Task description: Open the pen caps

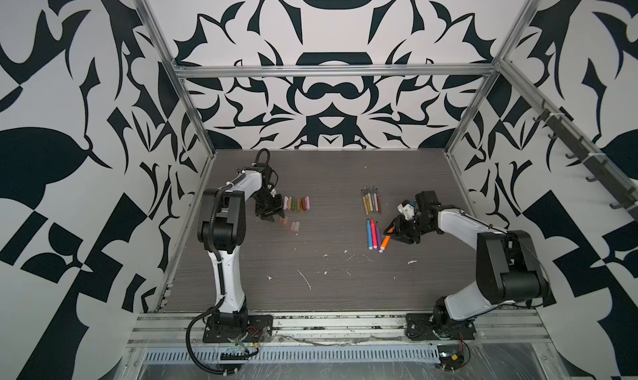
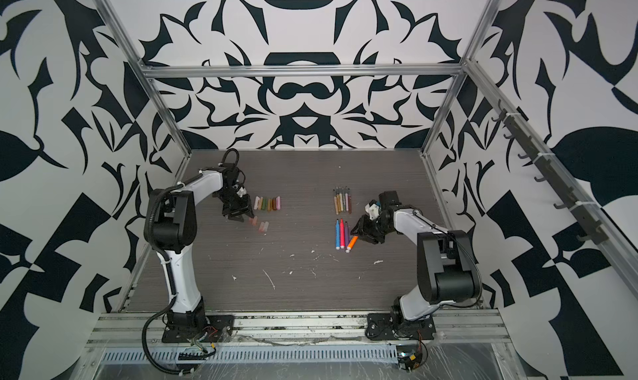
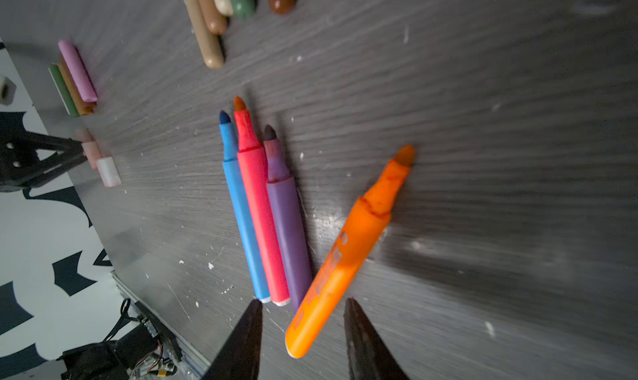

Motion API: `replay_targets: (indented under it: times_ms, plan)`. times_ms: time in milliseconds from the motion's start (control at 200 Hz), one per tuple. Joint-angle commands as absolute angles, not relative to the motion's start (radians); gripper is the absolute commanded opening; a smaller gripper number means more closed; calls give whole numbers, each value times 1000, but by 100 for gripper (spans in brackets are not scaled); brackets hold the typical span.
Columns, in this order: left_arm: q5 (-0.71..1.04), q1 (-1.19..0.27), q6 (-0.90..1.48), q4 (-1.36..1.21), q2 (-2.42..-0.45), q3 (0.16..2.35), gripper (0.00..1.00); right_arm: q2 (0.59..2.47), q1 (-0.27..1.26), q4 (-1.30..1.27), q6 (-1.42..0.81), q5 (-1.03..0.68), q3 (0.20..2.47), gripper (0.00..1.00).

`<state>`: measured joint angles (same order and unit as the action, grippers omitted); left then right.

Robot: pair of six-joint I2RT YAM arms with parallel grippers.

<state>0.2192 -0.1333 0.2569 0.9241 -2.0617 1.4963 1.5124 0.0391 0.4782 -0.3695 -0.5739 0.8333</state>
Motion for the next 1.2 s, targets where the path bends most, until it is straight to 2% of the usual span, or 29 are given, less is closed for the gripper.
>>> replay_targets:
  times_ms: [0, 20, 45, 60, 165, 240, 255, 295, 370, 475, 560, 610, 665, 730, 805, 880, 970, 1065, 1120, 1195]
  plan:
    - [253, -130, 263, 905, -1974, 1454, 64, 1383, 21, 472, -313, -463, 924, 44]
    - [255, -130, 270, 890, -1958, 1443, 74, 1364, 19, 474, -304, -428, 935, 44]
    - [260, -127, 281, 868, -1935, 1430, 95, 1345, 18, 477, -290, -378, 948, 45]
    - [265, -125, 290, 854, -1920, 1421, 100, 1333, 18, 477, -279, -352, 954, 46]
    - [274, -85, 403, 679, -1773, 1316, 99, 1248, 17, 419, -254, -40, 941, 57]
    - [261, -37, 533, 508, -1640, 1198, 99, 1180, 17, 227, -165, 115, 819, 65]
    - [248, -27, 564, 477, -1613, 1172, 99, 1166, 17, 180, -132, 152, 782, 69]
    - [190, -6, 639, 396, -1539, 1107, 100, 1128, 17, 38, -74, 216, 682, 91]
    - [46, 17, 756, 287, -1411, 990, 99, 1071, 17, -215, 47, 259, 494, 95]
    - [-77, 19, 726, 19, -1236, 786, 99, 1056, 3, -383, 30, 223, 374, 96]
    - [-294, 9, 728, -179, -1104, 599, 100, 1078, 5, -589, -23, 122, 269, 98]
    - [-409, 5, 729, -299, -1046, 490, 99, 1116, 5, -741, -81, 139, 217, 99]
    - [-473, 2, 675, -435, -1012, 401, 99, 1177, 4, -793, -86, 150, 213, 99]
    - [-479, 1, 538, -542, -1012, 354, 99, 1261, 4, -883, -69, 150, 206, 99]
    - [-453, 0, 367, -542, -1034, 358, 99, 1348, 5, -992, -101, 176, 207, 100]
    - [-496, 0, 337, -586, -1094, 349, 99, 1446, 5, -1062, -89, 130, 209, 100]
    - [-491, 0, 259, -787, -1198, 316, 99, 1600, 10, -1285, -76, 113, 193, 100]
    - [-417, 5, 158, -803, -1265, 371, 99, 1521, 14, -990, -78, 126, 286, 100]
    - [-431, 9, 118, -856, -1334, 388, 99, 1557, 19, -1002, -82, 121, 312, 100]
    - [-391, 9, 113, -723, -1303, 416, 99, 1540, 36, -932, -62, 130, 333, 100]
